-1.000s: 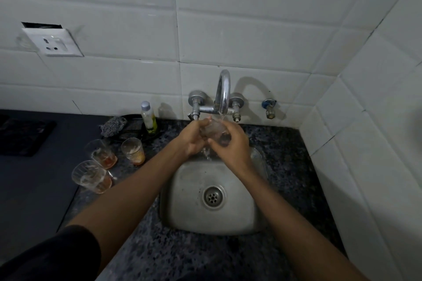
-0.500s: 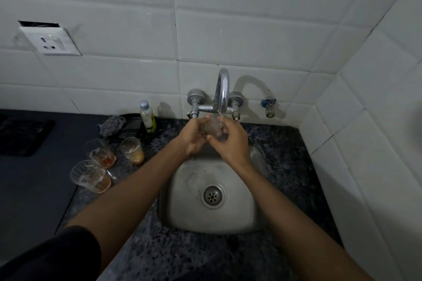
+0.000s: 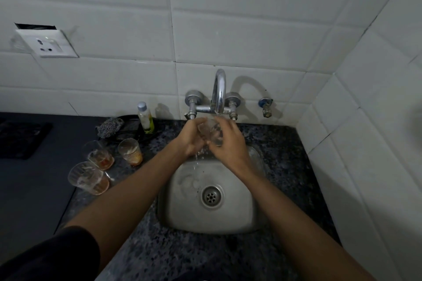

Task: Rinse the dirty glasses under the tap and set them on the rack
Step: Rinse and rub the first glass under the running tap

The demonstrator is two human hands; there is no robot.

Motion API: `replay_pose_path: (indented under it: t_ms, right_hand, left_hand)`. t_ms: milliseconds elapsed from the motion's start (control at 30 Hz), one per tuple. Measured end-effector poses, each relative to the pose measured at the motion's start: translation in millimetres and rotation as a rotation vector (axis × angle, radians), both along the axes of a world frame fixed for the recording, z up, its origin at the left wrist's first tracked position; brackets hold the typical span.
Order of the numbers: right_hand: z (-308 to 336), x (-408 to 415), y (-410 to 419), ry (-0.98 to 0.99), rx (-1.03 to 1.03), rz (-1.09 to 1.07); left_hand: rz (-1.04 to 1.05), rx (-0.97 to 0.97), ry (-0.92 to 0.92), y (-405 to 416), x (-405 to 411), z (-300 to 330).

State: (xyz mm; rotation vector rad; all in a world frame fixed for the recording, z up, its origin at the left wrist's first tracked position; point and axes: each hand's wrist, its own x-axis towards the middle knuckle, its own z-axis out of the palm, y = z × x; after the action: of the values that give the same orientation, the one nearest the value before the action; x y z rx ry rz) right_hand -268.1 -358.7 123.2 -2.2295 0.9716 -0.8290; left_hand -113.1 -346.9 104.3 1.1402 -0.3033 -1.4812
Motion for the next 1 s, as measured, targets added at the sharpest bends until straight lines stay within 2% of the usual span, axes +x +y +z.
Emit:
replay_pose_path:
  t_ms: [167, 300, 367, 500, 633, 800, 1000]
  right_hand:
    - [-6, -3, 0, 0.215, -0.277, 0.074]
    - [-9, -13, 1, 0.250, -0.526, 0.094]
    - [-12, -17, -2, 0.276, -0.582, 0.146]
    - [-9, -21, -7, 0.333, -0.462, 0.206]
    - [-2, -9, -19, 0.448, -0.183, 0.184]
    - [15, -12, -39, 0.766, -0.322, 0.334]
    - [12, 3, -27, 0.692, -0.206, 0.287]
  left_hand:
    - [-0.097, 0.075, -0.042, 0, -3, 13]
    - [0.034, 0.089, 0.054, 0, -2, 5]
    - [0.084, 0.120, 0.107, 1, -5, 1]
    - [0.091, 0.101, 0.165, 0, -13, 2]
    - [0.077, 0.069, 0.205, -5, -17, 2]
    - [-0.034, 0.150, 0.064, -8, -11, 4]
    - [-0.029, 0.049, 0.129, -7, -14, 4]
